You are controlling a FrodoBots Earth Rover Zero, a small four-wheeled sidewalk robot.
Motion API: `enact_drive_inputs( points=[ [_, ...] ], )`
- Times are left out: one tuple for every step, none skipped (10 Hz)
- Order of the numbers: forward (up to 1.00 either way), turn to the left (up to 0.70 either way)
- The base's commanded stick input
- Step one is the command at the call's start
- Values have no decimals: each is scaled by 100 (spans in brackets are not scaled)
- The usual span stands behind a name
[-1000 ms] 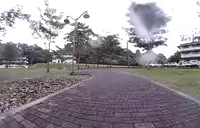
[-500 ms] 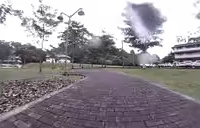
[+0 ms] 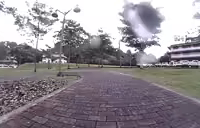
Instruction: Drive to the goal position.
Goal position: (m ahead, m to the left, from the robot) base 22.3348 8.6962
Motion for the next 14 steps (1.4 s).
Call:
enact_drive_inputs(
  points=[
    [70,0],
    [70,0],
    [70,0],
    [70,0],
    [70,0],
    [70,0],
    [70,0],
    [70,0],
    [70,0],
    [70,0],
    [70,0],
    [70,0],
    [70,0],
    [70,0]
  ],
)
